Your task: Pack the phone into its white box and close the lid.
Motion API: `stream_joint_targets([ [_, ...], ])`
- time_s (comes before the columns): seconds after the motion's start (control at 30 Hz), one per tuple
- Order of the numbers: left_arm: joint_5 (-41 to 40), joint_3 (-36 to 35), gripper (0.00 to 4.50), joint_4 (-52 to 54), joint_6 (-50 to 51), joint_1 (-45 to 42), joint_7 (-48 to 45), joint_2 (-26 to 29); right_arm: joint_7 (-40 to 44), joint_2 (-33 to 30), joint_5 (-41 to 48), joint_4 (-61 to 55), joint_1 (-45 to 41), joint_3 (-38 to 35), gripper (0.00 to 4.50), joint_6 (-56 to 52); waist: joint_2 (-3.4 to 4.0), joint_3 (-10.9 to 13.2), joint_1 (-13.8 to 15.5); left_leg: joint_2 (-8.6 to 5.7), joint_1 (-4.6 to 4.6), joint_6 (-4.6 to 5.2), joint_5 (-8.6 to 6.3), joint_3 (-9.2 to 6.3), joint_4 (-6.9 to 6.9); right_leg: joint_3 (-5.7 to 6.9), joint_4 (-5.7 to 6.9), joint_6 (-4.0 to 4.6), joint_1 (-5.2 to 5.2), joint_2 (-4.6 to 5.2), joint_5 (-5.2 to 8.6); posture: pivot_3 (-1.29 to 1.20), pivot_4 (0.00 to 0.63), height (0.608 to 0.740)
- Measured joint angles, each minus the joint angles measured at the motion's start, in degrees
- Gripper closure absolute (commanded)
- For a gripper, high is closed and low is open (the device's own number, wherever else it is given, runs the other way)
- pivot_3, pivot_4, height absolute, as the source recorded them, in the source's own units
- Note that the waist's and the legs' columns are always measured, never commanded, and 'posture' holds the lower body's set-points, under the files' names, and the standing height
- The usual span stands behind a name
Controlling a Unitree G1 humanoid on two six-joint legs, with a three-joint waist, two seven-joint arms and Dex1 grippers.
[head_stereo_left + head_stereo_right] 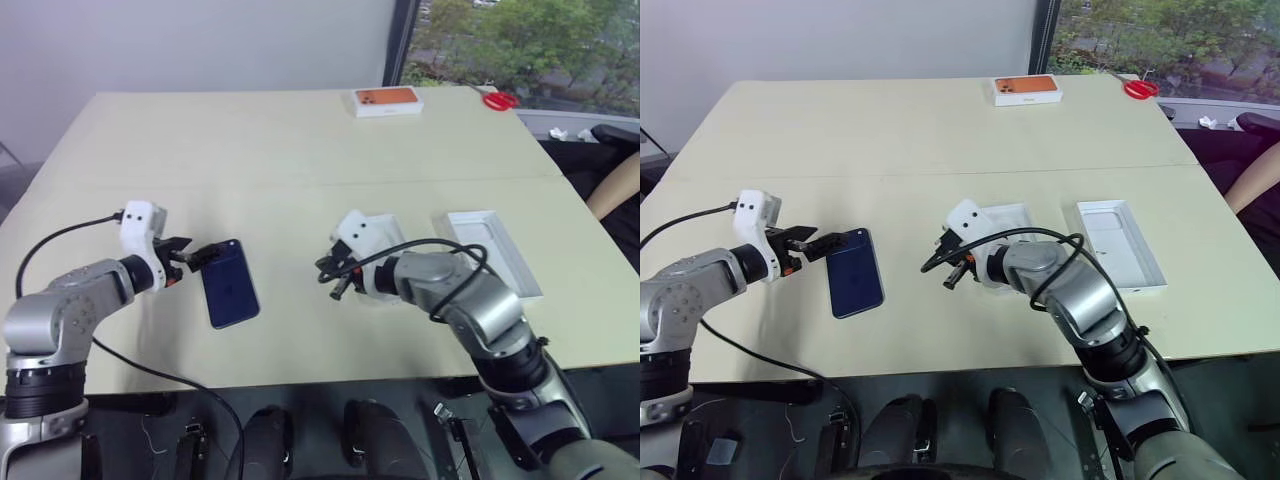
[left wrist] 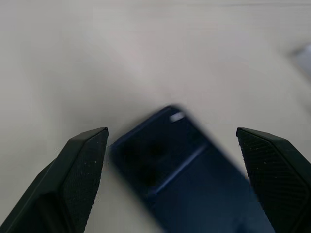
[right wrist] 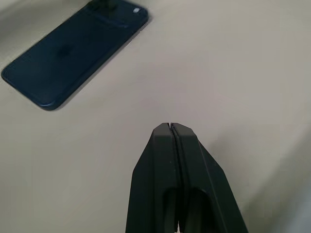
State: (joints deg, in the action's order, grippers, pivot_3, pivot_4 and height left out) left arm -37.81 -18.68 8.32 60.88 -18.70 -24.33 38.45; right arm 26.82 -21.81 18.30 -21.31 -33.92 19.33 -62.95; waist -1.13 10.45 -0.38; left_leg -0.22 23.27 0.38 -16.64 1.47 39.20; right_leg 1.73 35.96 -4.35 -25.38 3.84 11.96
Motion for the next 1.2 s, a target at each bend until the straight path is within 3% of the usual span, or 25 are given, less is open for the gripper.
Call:
stream_joint_targets([
  [0.2,-3.5,-9.2,0.02,-0.8,24.5,-4.4,6.9,-2.7,0.7,6.4,-5.6,12.6,-4.2,9.3,4.50,7.1,-0.07,0.0,-0.8,0.05,-0.14,-0.04,0.02,0.00,-0.04,-0.03,0.13,-0.04,0.00,-0.11,0.03,0.00,0.150,0.740],
  [0.27,-4.5,-10.6,0.02,-0.3,27.6,-4.9,8.2,-3.5,1.6,8.1,-6.2,15.2,-4.3,11.2,4.50,8.7,-0.04,-0.1,-0.7,0.05,-0.17,-0.07,0.03,0.01,-0.07,-0.04,0.14,-0.04,0.01,-0.10,0.04,0.00,0.150,0.740],
  [0.47,-12.9,-14.3,0.02,-0.3,28.7,-4.0,13.6,-8.1,3.4,10.1,-9.3,20.3,-5.6,12.9,4.50,12.7,0.00,-0.1,-0.3,-0.05,-0.61,-0.19,0.06,-0.01,-0.14,-0.04,0.12,-0.02,0.43,0.29,0.04,0.00,0.150,0.740],
  [0.8,-31.2,-14.3,0.02,-0.8,28.7,-2.0,26.1,-12.4,5.3,12.3,-11.8,22.7,-5.9,14.0,4.50,15.5,0.01,-0.1,0.0,-0.39,-0.74,-0.18,0.04,-0.04,-0.20,0.00,0.04,-0.02,0.61,0.72,0.06,0.00,0.150,0.740],
  [1.13,-41.0,-13.9,0.02,-3.3,28.8,-1.9,33.6,-13.8,5.7,12.8,-13.2,23.3,-5.9,13.4,4.50,15.9,0.01,-0.1,-0.1,-0.40,-0.75,-0.18,0.04,-0.05,-0.20,0.02,0.04,0.01,0.62,0.70,0.08,0.00,0.150,0.740],
  [1.2,-42.5,-13.5,0.54,-3.8,28.9,-2.0,34.4,-13.8,5.8,13.1,-13.6,23.3,-5.9,13.4,4.50,15.9,0.01,-0.1,-0.2,-0.40,-0.75,-0.18,0.04,-0.05,-0.21,0.02,0.04,0.02,0.62,0.69,0.08,0.00,0.150,0.740],
])
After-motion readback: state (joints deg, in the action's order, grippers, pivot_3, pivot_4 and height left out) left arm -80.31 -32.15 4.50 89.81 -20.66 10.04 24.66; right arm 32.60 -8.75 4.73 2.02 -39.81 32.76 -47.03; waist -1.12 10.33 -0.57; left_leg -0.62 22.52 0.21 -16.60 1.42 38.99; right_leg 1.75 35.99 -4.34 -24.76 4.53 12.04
